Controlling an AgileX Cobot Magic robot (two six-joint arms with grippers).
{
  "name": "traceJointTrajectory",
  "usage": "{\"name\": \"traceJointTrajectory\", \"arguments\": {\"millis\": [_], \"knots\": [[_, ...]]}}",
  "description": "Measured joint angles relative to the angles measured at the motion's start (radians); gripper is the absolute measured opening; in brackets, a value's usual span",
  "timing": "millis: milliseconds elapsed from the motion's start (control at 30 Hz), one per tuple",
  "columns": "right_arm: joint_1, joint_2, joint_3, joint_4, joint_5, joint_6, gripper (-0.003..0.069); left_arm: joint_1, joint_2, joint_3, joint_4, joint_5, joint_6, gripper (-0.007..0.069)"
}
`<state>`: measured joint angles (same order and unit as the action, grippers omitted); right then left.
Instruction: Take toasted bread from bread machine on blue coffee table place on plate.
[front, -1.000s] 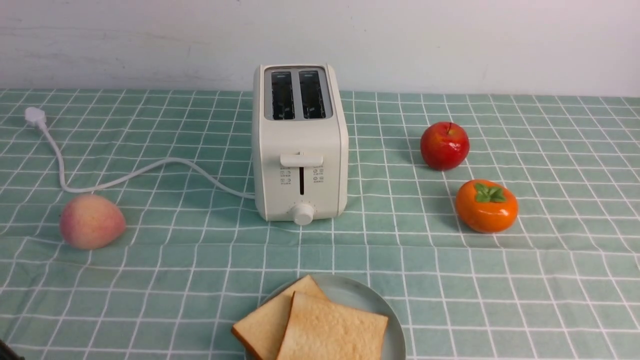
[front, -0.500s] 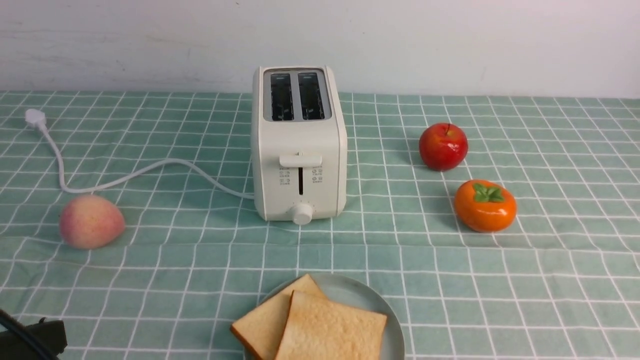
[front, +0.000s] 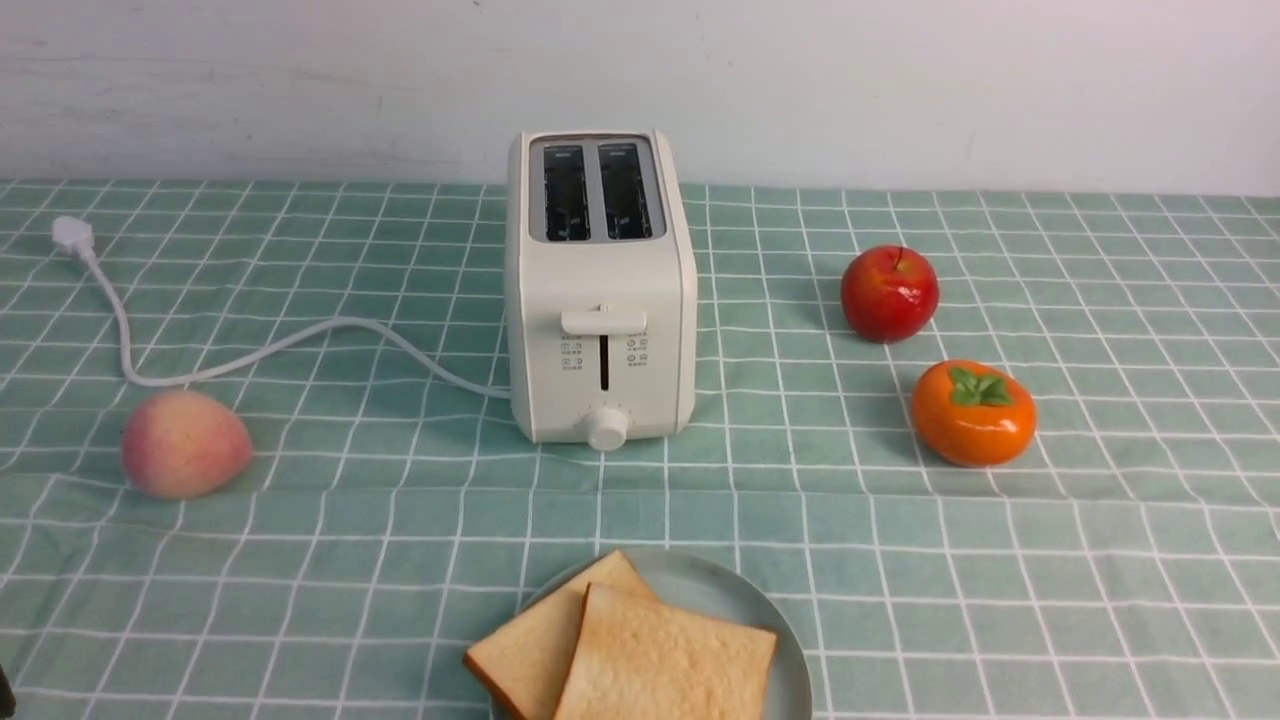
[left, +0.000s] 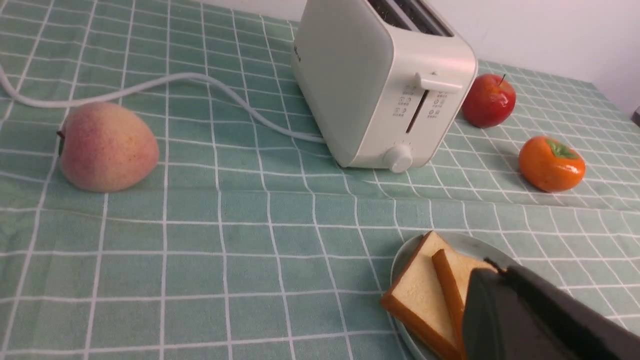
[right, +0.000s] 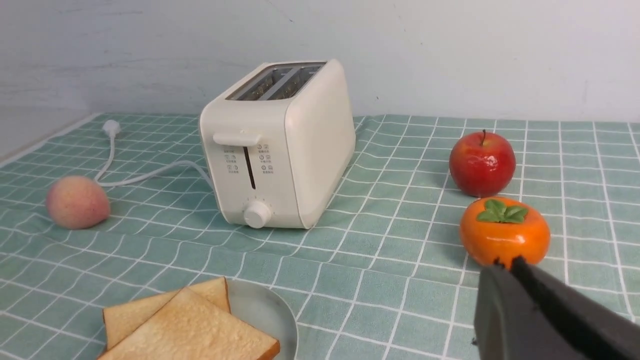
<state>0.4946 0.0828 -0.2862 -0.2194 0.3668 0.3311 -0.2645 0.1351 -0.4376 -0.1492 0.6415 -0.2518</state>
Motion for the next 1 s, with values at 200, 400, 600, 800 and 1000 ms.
{"name": "traceJointTrajectory", "arguments": {"millis": [200,400,600,800,1000], "knots": [[0.0,0.0,0.0,-0.001,-0.002,0.0,0.0004,0.0,-0.005,0.0,-0.001,-0.003,0.0,-0.0014],[0.0,0.0,0.0,-0.001,-0.002,0.0,0.0008,0.0,-0.005,0.0,-0.001,-0.003,0.0,-0.0014],[0.0,0.0,0.0,-0.001,-0.002,0.0,0.0015,0.0,-0.005,0.0,0.004,-0.004,0.003,-0.0014],[0.0,0.0,0.0,-0.001,-0.002,0.0,0.0016,0.013,-0.012,0.078,0.043,-0.138,0.007,-0.0014],[0.0,0.0,0.0,-0.001,-0.002,0.0,0.0023,0.156,-0.124,0.322,0.064,-0.355,-0.03,-0.0014]]}}
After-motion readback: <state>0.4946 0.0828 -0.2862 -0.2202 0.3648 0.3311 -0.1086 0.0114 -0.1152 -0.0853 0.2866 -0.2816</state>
